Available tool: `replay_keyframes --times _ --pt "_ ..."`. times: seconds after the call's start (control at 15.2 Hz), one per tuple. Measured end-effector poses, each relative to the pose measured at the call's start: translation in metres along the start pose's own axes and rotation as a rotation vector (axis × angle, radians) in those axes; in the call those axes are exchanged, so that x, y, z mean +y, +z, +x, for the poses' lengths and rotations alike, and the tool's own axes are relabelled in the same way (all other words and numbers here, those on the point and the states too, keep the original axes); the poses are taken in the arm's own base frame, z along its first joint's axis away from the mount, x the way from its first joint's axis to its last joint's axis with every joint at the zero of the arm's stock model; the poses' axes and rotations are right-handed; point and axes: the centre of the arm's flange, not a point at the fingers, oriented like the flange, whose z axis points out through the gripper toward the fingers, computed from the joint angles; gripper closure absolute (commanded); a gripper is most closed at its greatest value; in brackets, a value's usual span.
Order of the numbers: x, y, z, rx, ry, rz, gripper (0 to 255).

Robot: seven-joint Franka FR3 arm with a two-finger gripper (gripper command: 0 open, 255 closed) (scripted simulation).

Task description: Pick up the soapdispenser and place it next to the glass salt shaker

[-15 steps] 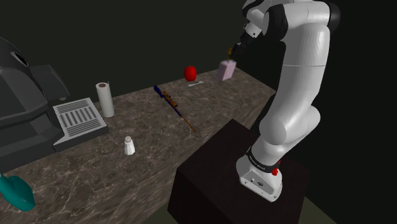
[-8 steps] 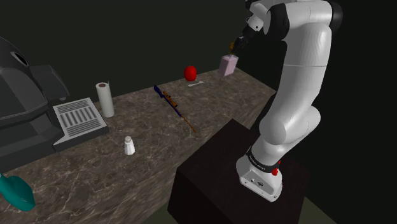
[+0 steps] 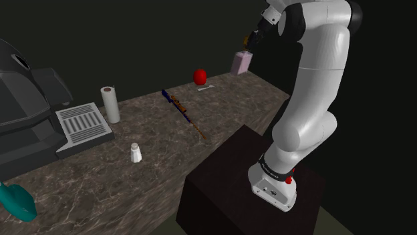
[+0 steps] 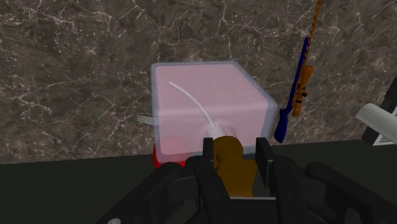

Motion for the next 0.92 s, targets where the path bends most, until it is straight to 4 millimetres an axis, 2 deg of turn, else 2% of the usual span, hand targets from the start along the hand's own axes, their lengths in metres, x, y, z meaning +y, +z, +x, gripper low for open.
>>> replay_keyframes --times 0.07,0.2,0.92 --pt "0.0 -0.004 0.0 0.0 0.0 0.0 255" --pt "-0.016 -0.003 0.004 0.0 0.0 0.0 255" --pt "-0.154 0.033 0.011 -0.001 -0.001 0.001 255"
